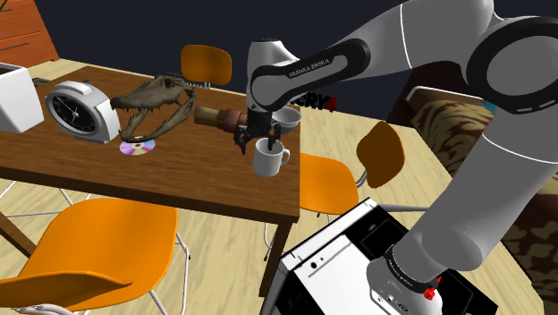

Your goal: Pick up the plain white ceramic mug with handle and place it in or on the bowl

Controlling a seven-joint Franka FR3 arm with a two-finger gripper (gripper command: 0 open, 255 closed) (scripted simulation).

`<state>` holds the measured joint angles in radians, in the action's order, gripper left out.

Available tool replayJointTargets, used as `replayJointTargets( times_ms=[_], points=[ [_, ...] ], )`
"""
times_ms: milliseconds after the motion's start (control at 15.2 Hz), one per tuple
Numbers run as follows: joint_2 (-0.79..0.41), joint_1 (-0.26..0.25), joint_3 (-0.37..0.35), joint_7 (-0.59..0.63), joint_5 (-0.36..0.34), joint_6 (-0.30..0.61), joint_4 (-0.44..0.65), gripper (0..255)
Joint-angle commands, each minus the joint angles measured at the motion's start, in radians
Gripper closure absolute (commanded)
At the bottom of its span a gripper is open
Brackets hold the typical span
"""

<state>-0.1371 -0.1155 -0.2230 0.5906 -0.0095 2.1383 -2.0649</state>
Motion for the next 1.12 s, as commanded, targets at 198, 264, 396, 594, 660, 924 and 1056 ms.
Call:
replayJointTargets(
  times_ms=[198, 264, 396, 594, 660, 924, 1056],
  points=[
    [-0.020, -0.001, 0.001, 0.004, -0.006, 0.046, -0.026, 0],
    [-0.020, -0.001, 0.001, 0.004, -0.006, 0.046, -0.026, 0],
    [-0.020, -0.001, 0.001, 0.004, -0.006, 0.046, -0.026, 0],
    [-0.020, -0.001, 0.001, 0.004, -0.006, 0.046, -0.026, 0],
    [-0.020, -0.001, 0.001, 0.004, -0.006, 0.046, -0.026, 255],
    [-0.020, -0.001, 0.001, 0.004, -0.006, 0.046, -0.026, 255],
    [-0.020, -0.001, 0.001, 0.004, -0.006, 0.046, -0.026, 255]
  ],
)
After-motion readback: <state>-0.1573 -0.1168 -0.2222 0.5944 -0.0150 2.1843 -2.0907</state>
